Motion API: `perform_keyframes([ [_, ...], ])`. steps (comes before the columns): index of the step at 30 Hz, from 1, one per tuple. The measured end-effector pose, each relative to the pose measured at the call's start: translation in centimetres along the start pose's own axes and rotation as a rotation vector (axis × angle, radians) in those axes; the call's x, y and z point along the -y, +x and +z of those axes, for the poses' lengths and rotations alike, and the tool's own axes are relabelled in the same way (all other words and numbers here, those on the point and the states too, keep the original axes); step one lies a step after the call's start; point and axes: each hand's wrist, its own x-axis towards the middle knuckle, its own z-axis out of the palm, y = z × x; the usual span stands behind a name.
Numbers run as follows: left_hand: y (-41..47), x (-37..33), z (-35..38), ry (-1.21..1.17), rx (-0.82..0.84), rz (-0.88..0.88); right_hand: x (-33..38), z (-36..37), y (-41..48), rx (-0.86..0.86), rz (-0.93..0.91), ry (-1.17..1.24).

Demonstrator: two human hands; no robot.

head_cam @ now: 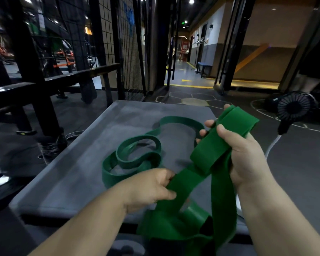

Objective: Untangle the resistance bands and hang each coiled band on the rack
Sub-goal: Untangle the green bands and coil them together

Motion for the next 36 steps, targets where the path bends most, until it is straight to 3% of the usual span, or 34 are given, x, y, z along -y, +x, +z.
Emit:
perform_keyframes([
  [4,0.1,-0.7,0.3,-0.056,-0.159,0.074,-1.6,0.0,-0.3,-0.015,0.079,-0.139],
  [8,0.4,-1.0,0.2,0.412,-0.352,0.084,-2.5,0.6,-0.7,-0.010,0.043,-0.222],
  [12,1.3,-0.7,0.4,0.147,-0.523,0.125,-3.2,0.9,-0.7,0.021,0.073,-0.227],
  [14,1.3,-0.6,0.3,-0.098,-0.448,0.089,-3.9,1.3,-0.8,0.076,0.068,-0.289],
  [16,1.0,-0.4,-0.2,-0.276,-0.251,0.025,-4.4,1.1,-0.8,0.112,0.046,-0.373],
  [18,0.7,-0.1,-0.9,-0.228,-0.143,0.014,-4.2,0.8,-0.7,0.102,0.008,-0.432],
  [23,1.0,0.1,-1.4,-0.159,-0.252,0.080,-4.1,0.9,-0.9,0.114,-0.028,-0.425],
  [33,1.1,-0.5,-1.0,-0.477,-0.388,0.197,-5.8,0.1,-1.1,0.319,0.113,-0.487],
  [36,1.4,-0.1,-0.8,-0.511,-0.389,0.183,-6.0,0.1,-1.3,0.365,0.069,-0.500],
])
